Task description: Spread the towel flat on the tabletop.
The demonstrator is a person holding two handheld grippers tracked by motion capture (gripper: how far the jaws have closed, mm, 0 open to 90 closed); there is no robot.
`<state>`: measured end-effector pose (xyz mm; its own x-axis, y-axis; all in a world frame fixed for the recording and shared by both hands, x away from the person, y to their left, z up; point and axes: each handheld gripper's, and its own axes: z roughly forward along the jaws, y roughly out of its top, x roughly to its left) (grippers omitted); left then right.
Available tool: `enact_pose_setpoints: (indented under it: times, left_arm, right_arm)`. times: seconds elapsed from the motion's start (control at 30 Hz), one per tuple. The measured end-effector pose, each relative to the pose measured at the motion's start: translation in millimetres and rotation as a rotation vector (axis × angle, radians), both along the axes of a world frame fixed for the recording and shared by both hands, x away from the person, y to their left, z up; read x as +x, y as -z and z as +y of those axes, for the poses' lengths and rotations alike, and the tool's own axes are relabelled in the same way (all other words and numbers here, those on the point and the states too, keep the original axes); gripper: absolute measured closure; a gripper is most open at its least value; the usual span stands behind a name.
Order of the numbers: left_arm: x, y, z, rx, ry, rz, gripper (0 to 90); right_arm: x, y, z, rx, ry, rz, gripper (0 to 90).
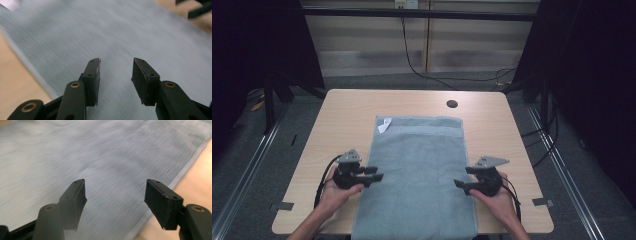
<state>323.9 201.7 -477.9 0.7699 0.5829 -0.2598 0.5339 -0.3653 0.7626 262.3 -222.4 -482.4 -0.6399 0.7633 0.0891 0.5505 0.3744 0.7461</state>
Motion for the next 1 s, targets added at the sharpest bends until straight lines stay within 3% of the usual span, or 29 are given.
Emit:
enact_pose_setpoints:
  times: [0.07, 0.13, 0.17, 0.3, 0.33, 0.4, 0.53, 0.77, 0.87, 0.9, 1.0]
  left_arm:
    - [20.6, 0.9, 0.7, -0.031, -0.067, 0.043, 57.9]
    - [27.2, 1.9, 0.6, -0.027, -0.092, 0.019, 57.6]
    - [38.7, 5.1, 1.6, -0.013, -0.111, 0.007, 56.4]
    - [45.6, 19.9, 0.1, 0.043, -0.133, 0.01, 51.8]
    - [44.4, 24.1, -1.1, 0.07, -0.109, 0.017, 51.6]
    - [39.4, 27.0, -1.9, 0.1, -0.092, -0.021, 52.2]
    - [30.4, 26.1, -0.3, 0.117, -0.069, -0.028, 52.1]
    - [9.3, 26.3, 4.6, 0.117, -0.051, -0.042, 52.2]
    - [3.2, 26.7, 6.2, 0.106, -0.055, -0.038, 52.0]
    - [-3.5, 26.4, 8.3, 0.105, -0.06, -0.033, 51.9]
    - [-12.3, 26.6, 11.4, 0.088, -0.051, -0.024, 51.5]
  right_arm:
    - [20.6, 1.9, 4.4, -0.017, 0.014, 0.0, 32.9]
    - [38.5, 6.0, 8.2, -0.019, 0.036, -0.005, 33.4]
    - [46.4, 8.6, 9.8, -0.016, 0.048, 0.004, 33.4]
    - [64.7, 21.8, 14.0, -0.022, 0.059, 0.037, 34.4]
    - [63.2, 23.4, 14.6, -0.028, 0.064, 0.035, 34.1]
    - [60.0, 22.1, 14.9, -0.037, 0.066, 0.045, 33.6]
    - [42.6, 22.8, 17.4, -0.068, 0.039, 0.021, 33.3]
    - [30.3, 24.7, 13.7, -0.047, 0.025, 0.002, 33.4]
    - [27.3, 22.9, 16.5, -0.064, 0.014, 0.017, 33.4]
    - [23.5, 20.5, 17.9, -0.083, -0.012, 0.032, 33.4]
    - [15.6, 20.2, 16.0, -0.066, -0.036, 0.041, 33.4]
